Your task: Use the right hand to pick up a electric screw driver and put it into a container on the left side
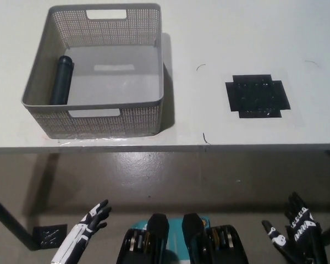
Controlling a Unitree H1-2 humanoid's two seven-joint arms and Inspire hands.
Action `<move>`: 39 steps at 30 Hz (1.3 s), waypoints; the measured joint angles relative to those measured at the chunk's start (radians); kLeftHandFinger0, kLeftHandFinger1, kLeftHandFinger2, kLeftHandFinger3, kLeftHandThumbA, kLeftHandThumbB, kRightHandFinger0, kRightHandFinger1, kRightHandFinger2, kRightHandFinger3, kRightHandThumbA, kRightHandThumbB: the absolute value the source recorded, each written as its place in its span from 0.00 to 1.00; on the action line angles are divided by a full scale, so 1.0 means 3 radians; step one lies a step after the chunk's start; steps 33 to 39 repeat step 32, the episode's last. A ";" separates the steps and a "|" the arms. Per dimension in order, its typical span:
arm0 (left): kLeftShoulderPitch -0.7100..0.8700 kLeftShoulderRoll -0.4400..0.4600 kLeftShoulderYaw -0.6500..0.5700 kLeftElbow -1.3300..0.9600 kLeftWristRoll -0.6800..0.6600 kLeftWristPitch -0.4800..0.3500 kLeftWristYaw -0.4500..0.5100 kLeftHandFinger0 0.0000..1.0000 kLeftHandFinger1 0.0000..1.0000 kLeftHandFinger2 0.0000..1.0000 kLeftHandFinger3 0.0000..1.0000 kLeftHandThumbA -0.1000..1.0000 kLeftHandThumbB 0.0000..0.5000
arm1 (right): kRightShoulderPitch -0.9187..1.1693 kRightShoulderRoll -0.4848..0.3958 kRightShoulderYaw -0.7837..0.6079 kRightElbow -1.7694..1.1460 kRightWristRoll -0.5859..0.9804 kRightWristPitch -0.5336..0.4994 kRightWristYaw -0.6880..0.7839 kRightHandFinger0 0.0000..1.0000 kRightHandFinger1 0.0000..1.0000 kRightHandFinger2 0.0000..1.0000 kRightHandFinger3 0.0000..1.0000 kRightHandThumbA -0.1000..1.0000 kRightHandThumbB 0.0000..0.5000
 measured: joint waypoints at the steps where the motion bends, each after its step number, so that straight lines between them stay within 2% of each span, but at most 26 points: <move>1: 0.0000 -0.0008 0.0006 0.0000 -0.0009 -0.0003 0.0004 1.00 1.00 1.00 1.00 1.00 0.05 | -0.0019 -0.0001 0.0000 0.0004 -0.0001 -0.0009 0.0005 1.00 1.00 1.00 1.00 0.92 0.61; 5: 0.0002 -0.0045 0.0051 0.0000 -0.0035 -0.0012 0.0026 1.00 1.00 1.00 1.00 1.00 0.08 | -0.0055 -0.0004 0.0000 0.0038 -0.0004 -0.0042 0.0046 1.00 1.00 1.00 1.00 0.91 0.59; 8: 0.0001 -0.0057 0.0082 0.0000 -0.0040 -0.0014 0.0040 1.00 1.00 1.00 1.00 1.00 0.06 | -0.0064 -0.0004 0.0000 0.0085 -0.0005 -0.0056 0.0069 1.00 1.00 1.00 1.00 0.91 0.58; 14: 0.0110 -0.0108 0.0121 -0.0041 -0.0041 -0.0043 0.0079 1.00 1.00 1.00 1.00 1.00 0.06 | -0.0024 -0.0027 0.0074 0.0115 -0.0026 -0.0083 0.0154 1.00 1.00 1.00 1.00 0.91 0.54; 19: 0.0368 -0.0174 0.0131 -0.0050 -0.0041 -0.0085 0.0097 1.00 1.00 1.00 1.00 1.00 0.06 | 0.0122 -0.0048 0.0167 0.0179 -0.0050 -0.0105 0.0242 1.00 1.00 1.00 1.00 0.92 0.58; 21: 0.0404 -0.0175 0.0139 -0.0049 -0.0037 -0.0094 0.0113 1.00 1.00 1.00 1.00 1.00 0.08 | 0.0143 -0.0066 0.0190 0.0214 -0.0067 -0.0106 0.0268 1.00 1.00 1.00 1.00 0.92 0.54; 24: 0.0399 -0.0172 0.0144 -0.0050 -0.0031 -0.0106 0.0123 1.00 1.00 1.00 1.00 1.00 0.06 | 0.0133 -0.0084 0.0210 0.0218 -0.0084 -0.0106 0.0295 1.00 1.00 1.00 1.00 0.90 0.58; 28: 0.0395 -0.0172 0.0145 -0.0051 -0.0033 -0.0130 0.0123 1.00 1.00 1.00 1.00 1.00 0.10 | 0.0133 -0.0087 0.0216 0.0216 -0.0082 -0.0105 0.0343 1.00 1.00 1.00 1.00 0.90 0.56; 39: 0.0402 -0.0174 0.0144 -0.0051 -0.0032 -0.0135 0.0123 1.00 1.00 1.00 1.00 1.00 0.07 | 0.0135 -0.0087 0.0218 0.0218 -0.0065 -0.0105 0.0384 1.00 1.00 1.00 1.00 0.91 0.54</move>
